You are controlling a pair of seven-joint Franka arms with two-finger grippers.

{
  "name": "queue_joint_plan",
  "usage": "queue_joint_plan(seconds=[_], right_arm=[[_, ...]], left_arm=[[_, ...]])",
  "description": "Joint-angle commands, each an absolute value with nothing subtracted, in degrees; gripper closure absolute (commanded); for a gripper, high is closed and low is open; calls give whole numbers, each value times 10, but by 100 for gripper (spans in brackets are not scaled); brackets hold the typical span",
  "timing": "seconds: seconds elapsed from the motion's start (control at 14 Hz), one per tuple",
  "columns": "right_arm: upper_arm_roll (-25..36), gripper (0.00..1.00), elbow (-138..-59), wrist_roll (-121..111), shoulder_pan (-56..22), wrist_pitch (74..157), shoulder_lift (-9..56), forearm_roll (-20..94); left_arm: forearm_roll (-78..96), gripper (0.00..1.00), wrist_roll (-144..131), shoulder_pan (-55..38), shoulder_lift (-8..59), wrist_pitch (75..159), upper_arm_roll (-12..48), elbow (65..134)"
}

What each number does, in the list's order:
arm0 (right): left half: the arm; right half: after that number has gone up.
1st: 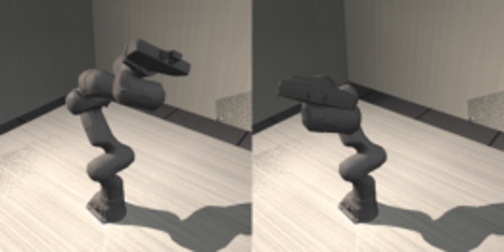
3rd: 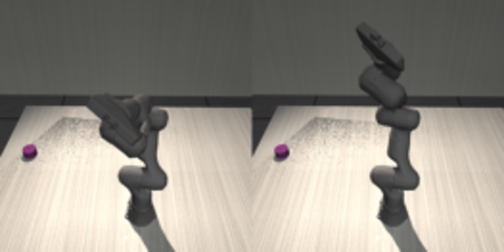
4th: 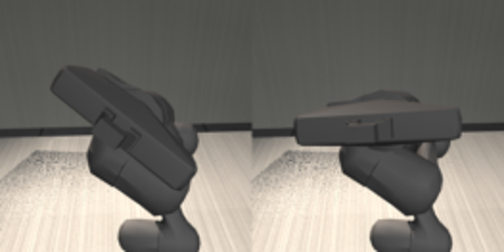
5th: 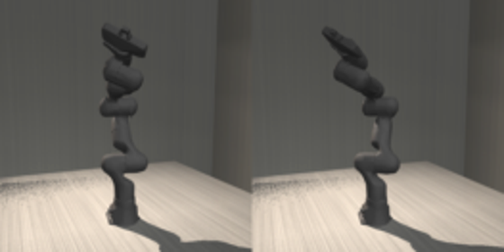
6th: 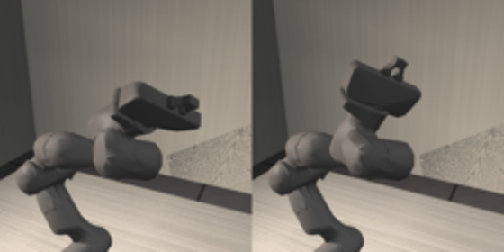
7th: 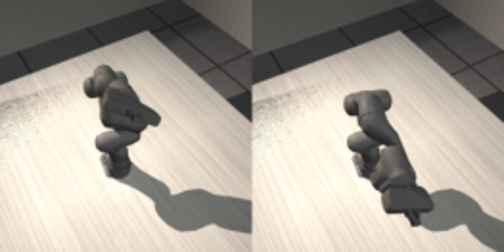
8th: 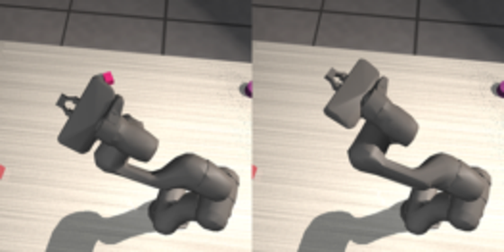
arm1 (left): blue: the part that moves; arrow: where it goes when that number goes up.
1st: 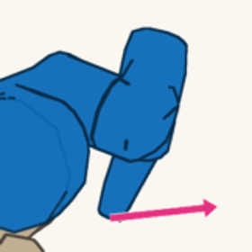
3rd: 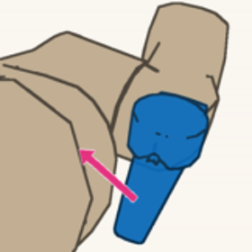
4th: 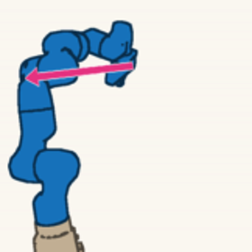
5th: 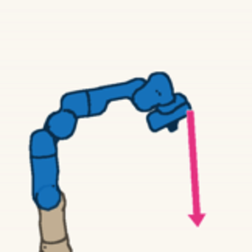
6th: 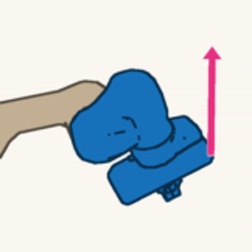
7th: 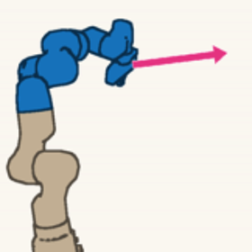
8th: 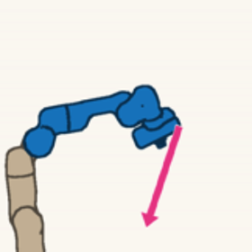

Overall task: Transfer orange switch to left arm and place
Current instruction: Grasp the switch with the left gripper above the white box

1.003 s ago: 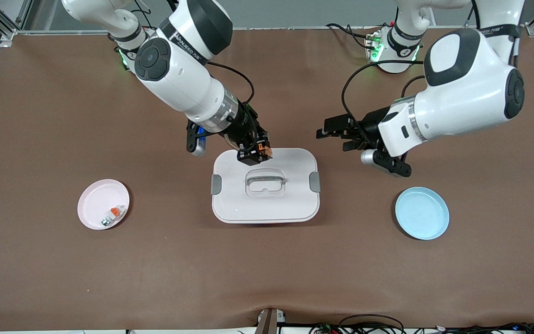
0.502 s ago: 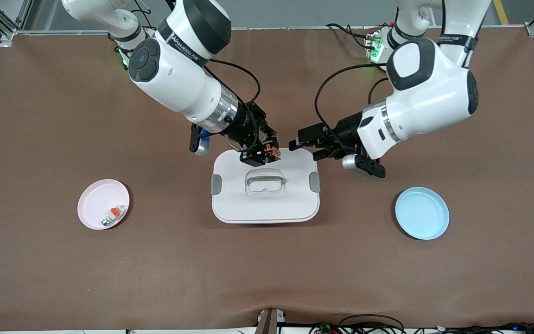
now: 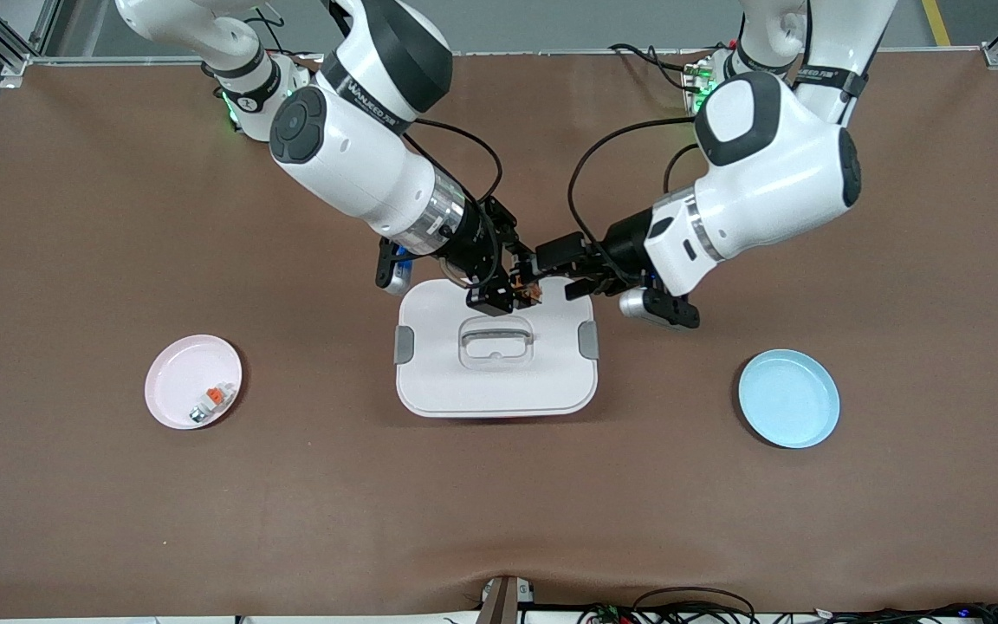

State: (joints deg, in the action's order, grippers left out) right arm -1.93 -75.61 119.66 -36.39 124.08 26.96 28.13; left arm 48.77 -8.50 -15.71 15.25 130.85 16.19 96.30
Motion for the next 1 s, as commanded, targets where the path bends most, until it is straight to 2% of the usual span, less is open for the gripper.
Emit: queue_joint_plan(seconds=[0.0, 0.21, 0.29, 0.57, 0.72, 0.79, 0.93], right_arm=[[-17, 100, -737, 1208, -368, 1240, 279, 294], [-17, 100, -737, 1207, -368, 1241, 279, 294], [-16, 100, -734, 1207, -368, 1242, 279, 293], [-17, 100, -733, 1207, -368, 1242, 279, 293], [-17, 100, -731, 1207, -368, 1242, 279, 294], [-17, 100, -731, 1207, -368, 1242, 279, 294], [-17, 100, -731, 1207, -367, 1242, 279, 294]], left_arm=[[490, 7, -90, -163, 157, 1322, 161, 966], [474, 16, -90, -164, 172, 1325, 162, 965], [472, 22, -90, -165, 173, 1325, 162, 964], [472, 61, -111, -180, 172, 1325, 162, 962], [471, 90, -128, -185, 170, 1320, 162, 962], [468, 100, -129, -185, 170, 1318, 162, 963], [442, 100, -135, -182, 169, 1311, 162, 963]])
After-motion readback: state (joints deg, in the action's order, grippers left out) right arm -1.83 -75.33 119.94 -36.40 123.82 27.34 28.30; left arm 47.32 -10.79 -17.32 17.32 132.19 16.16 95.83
